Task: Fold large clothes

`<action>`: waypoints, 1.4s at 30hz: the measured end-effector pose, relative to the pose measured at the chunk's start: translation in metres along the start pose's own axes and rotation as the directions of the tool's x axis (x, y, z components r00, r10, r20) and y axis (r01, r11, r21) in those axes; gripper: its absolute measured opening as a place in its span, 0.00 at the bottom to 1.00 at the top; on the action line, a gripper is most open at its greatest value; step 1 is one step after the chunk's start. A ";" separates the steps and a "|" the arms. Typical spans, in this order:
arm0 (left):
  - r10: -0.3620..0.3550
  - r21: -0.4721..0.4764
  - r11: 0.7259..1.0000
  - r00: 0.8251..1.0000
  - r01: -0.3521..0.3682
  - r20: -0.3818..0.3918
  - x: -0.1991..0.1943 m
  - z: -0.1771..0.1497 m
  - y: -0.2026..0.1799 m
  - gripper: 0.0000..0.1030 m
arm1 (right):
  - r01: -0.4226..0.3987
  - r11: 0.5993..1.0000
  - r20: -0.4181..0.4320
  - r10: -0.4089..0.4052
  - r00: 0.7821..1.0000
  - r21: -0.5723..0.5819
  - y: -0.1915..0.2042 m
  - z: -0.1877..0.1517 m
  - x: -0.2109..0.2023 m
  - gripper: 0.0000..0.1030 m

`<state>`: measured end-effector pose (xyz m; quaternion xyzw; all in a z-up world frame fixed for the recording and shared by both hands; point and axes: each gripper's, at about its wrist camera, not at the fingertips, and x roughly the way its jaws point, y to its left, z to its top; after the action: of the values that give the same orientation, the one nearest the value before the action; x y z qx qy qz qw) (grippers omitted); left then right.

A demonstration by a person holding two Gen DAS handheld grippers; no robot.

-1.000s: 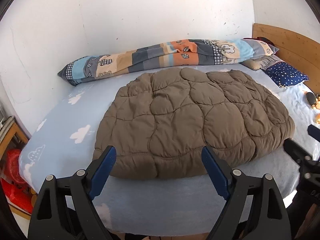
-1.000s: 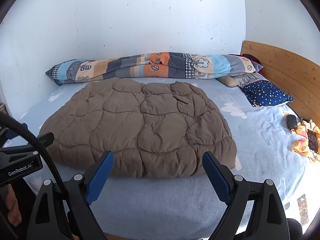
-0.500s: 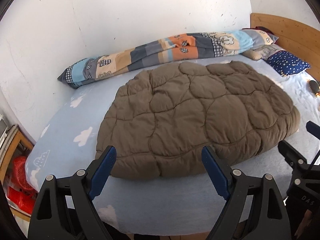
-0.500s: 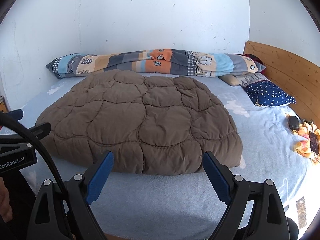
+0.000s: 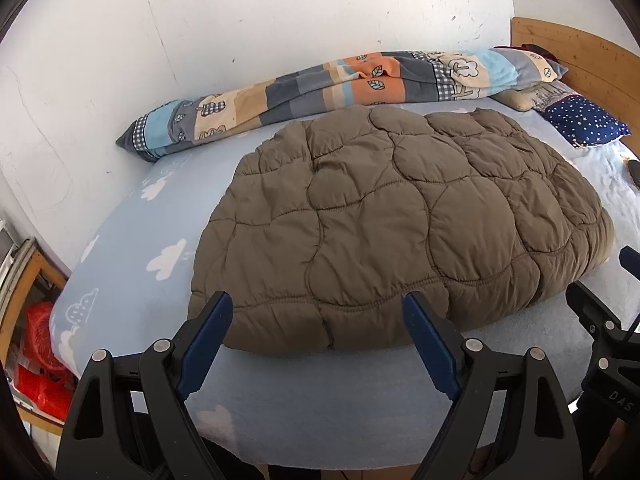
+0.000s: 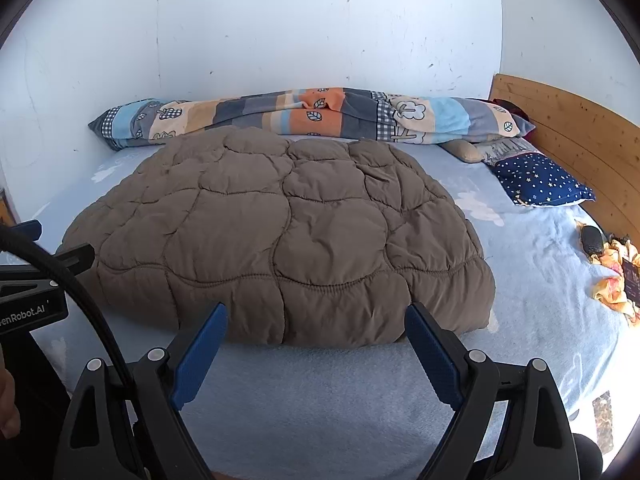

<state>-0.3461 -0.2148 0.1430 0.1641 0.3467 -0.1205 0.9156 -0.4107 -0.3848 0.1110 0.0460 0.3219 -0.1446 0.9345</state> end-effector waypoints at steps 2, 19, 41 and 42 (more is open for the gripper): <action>0.006 -0.002 1.000 1.000 -0.006 -0.004 0.001 0.000 0.001 0.84 | 0.000 1.000 0.001 0.000 1.000 0.000 0.000 0.000 0.000 0.90; 0.011 -0.019 1.000 1.000 -0.011 -0.009 -0.001 0.001 0.006 0.84 | 0.008 1.000 0.008 -0.008 1.000 -0.016 0.001 -0.001 -0.001 0.90; -0.004 -0.023 1.000 1.000 0.003 -0.020 0.001 0.001 0.010 0.84 | 0.010 1.000 0.011 -0.009 1.000 -0.021 0.002 0.000 0.001 0.90; -0.004 -0.022 1.000 1.000 0.004 -0.021 0.001 0.001 0.010 0.84 | 0.010 1.000 0.011 -0.010 1.000 -0.021 0.002 0.000 0.001 0.90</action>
<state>-0.3411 -0.2063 0.1451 0.1545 0.3581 -0.1168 0.9134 -0.4100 -0.3831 0.1103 0.0337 0.3186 -0.1461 0.9360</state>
